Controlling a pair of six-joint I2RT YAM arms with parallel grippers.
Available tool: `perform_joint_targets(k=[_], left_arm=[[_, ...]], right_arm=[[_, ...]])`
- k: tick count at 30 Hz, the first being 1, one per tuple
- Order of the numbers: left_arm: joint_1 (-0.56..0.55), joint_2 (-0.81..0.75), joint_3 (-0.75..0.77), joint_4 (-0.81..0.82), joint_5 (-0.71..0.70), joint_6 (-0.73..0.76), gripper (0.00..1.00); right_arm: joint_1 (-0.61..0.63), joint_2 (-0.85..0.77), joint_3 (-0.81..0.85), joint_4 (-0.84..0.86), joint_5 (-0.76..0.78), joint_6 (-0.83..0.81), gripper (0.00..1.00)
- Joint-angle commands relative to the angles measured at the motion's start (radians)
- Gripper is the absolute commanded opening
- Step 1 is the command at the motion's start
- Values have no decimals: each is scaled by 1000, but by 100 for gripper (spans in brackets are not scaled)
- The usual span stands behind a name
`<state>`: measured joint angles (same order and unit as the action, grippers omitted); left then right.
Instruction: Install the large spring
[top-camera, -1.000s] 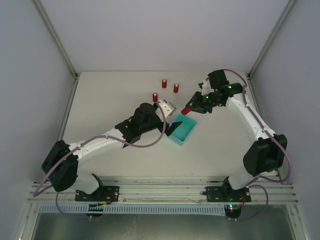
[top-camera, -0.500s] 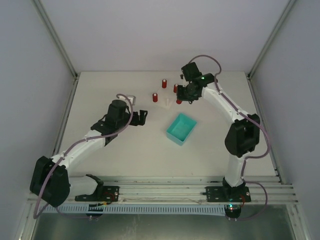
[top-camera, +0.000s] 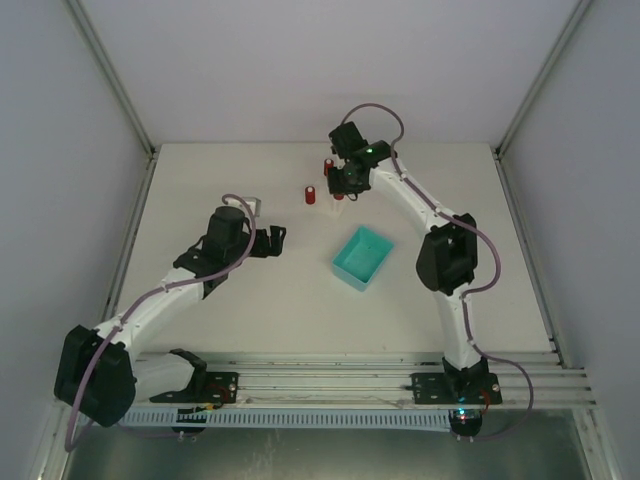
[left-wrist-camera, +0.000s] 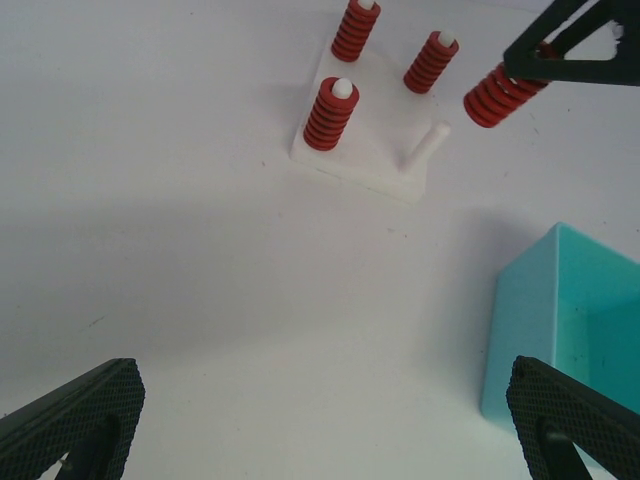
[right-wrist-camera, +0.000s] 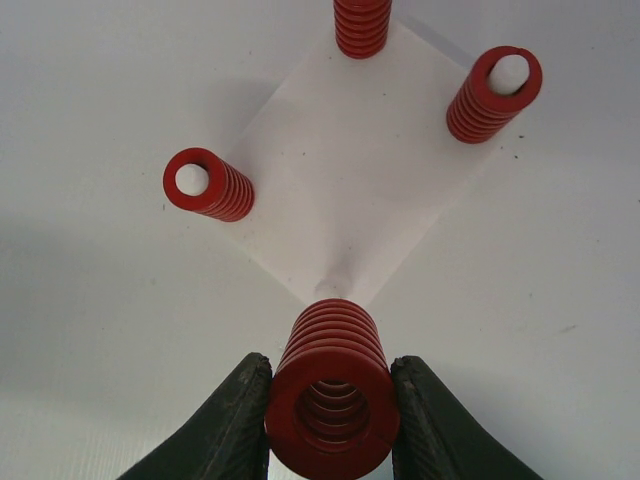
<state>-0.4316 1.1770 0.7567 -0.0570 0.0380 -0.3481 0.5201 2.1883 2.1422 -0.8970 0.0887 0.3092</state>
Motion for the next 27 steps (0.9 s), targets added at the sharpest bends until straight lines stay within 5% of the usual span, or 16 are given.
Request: perform_joint_targets(k=[1,27], left_arm=[[4,-28,-11,-14,23,23,99],[-4,-43,2,-42,0,89,99]], right_arm=[[18,33,81,-38,52,-10,0],[27,199,130,-26,43,14,7]])
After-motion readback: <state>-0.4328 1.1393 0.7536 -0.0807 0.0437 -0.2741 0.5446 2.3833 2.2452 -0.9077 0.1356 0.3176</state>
